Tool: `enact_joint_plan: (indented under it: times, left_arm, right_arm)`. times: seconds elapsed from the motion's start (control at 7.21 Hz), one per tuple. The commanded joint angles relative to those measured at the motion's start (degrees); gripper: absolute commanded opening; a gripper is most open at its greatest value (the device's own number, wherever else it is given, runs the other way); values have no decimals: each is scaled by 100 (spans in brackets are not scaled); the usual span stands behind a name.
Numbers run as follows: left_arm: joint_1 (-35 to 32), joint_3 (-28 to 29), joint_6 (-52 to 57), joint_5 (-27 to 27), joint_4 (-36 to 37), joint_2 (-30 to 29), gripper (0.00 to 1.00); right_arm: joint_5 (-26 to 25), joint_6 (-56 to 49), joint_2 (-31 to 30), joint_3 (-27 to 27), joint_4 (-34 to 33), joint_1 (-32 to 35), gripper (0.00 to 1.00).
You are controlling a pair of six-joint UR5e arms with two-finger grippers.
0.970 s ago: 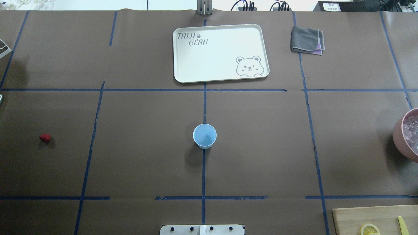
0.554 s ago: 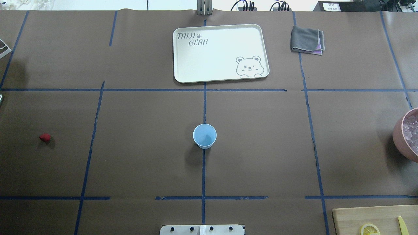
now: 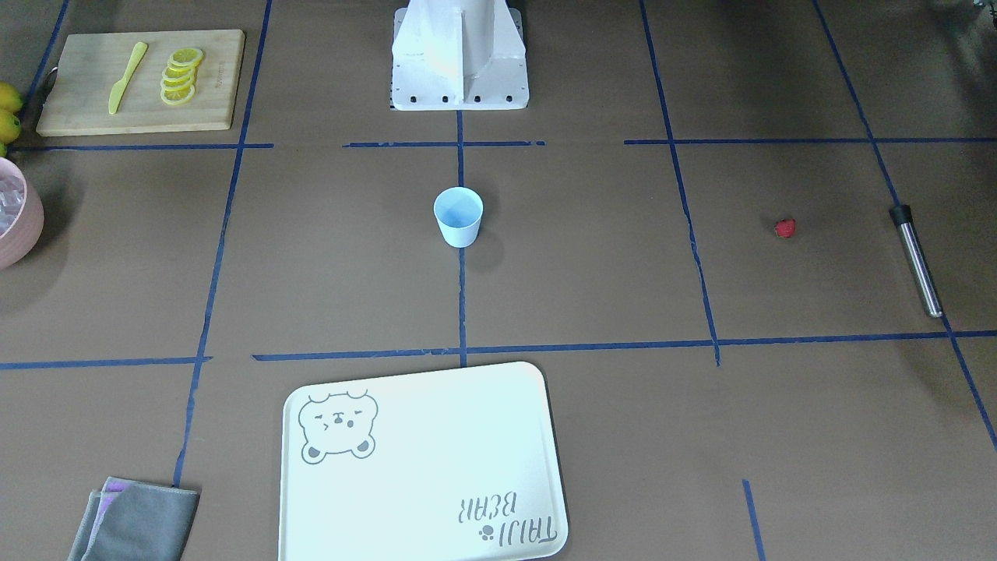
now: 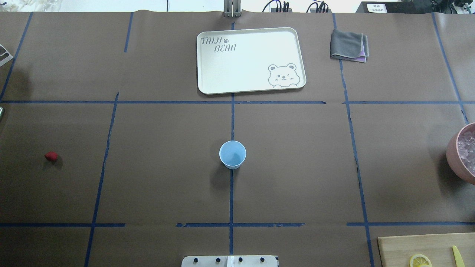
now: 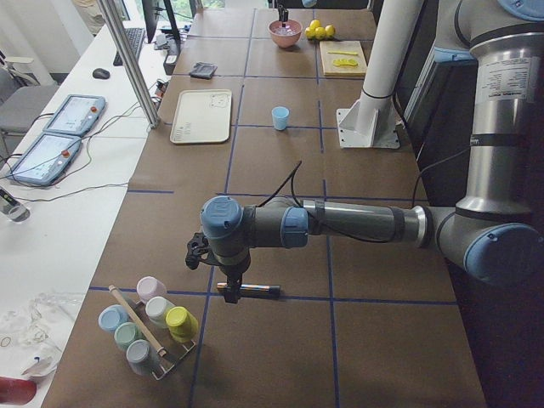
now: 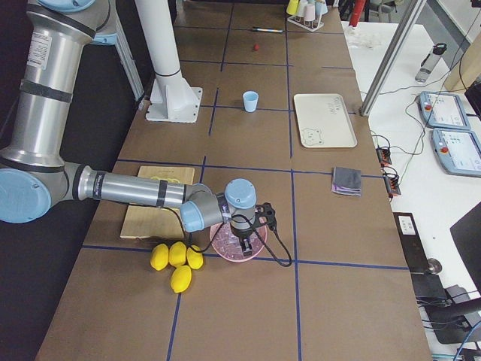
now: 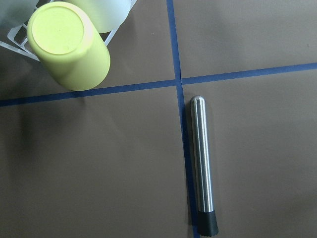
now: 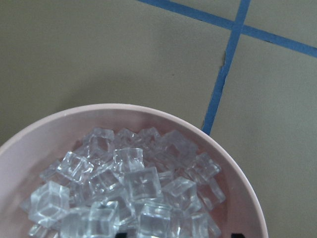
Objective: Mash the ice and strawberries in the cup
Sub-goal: 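Lower the right gripper into the pink bowl and grasp an ice cube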
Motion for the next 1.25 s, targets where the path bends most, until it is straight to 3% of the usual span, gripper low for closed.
enact_joint_plan:
  times: [0.0, 0.69, 0.83, 1.11]
  left_arm:
    - [9, 3, 0, 0, 0, 1, 100]
    - [0, 12, -9, 0, 0, 1, 100]
    - [0, 12, 0, 0, 0, 9, 100]
    - [0, 12, 0, 0, 0, 1, 100]
  right_arm:
    - [8, -16, 5, -9, -9, -21, 69]
    - [16, 19, 40, -44, -9, -101, 64]
    - [17, -7, 40, -44, -9, -101, 58]
    - [25, -25, 31, -44, -1, -101, 29]
